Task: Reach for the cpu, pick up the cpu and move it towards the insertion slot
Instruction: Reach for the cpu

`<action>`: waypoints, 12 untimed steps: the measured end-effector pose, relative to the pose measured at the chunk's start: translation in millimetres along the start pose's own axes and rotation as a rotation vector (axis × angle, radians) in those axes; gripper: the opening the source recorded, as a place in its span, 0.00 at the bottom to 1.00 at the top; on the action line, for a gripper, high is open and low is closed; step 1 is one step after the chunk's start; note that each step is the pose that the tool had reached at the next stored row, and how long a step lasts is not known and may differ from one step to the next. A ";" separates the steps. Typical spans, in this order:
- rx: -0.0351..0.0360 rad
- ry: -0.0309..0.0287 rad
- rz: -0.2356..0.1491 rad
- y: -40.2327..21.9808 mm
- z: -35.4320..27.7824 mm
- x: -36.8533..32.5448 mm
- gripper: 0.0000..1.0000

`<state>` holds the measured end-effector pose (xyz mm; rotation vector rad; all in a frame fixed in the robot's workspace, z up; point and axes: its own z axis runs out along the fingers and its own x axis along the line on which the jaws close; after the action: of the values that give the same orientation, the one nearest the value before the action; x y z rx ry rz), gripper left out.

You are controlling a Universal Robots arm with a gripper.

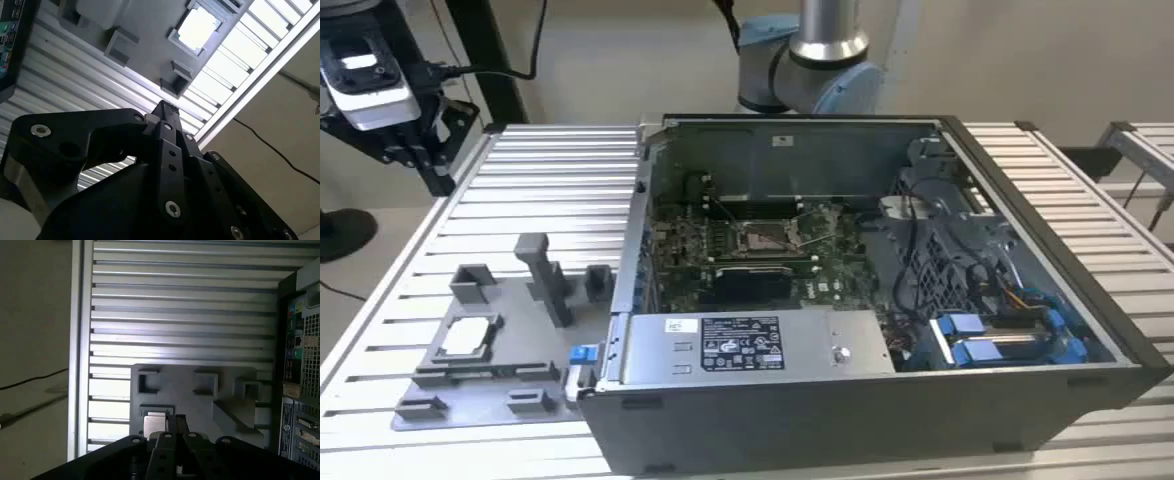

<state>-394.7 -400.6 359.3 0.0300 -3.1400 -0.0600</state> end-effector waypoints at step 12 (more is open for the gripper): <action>0.0000 0.0000 0.000 0.0 0.0 0.0 0.00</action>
<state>-394.7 -400.6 359.3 0.0299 -3.1400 -0.0600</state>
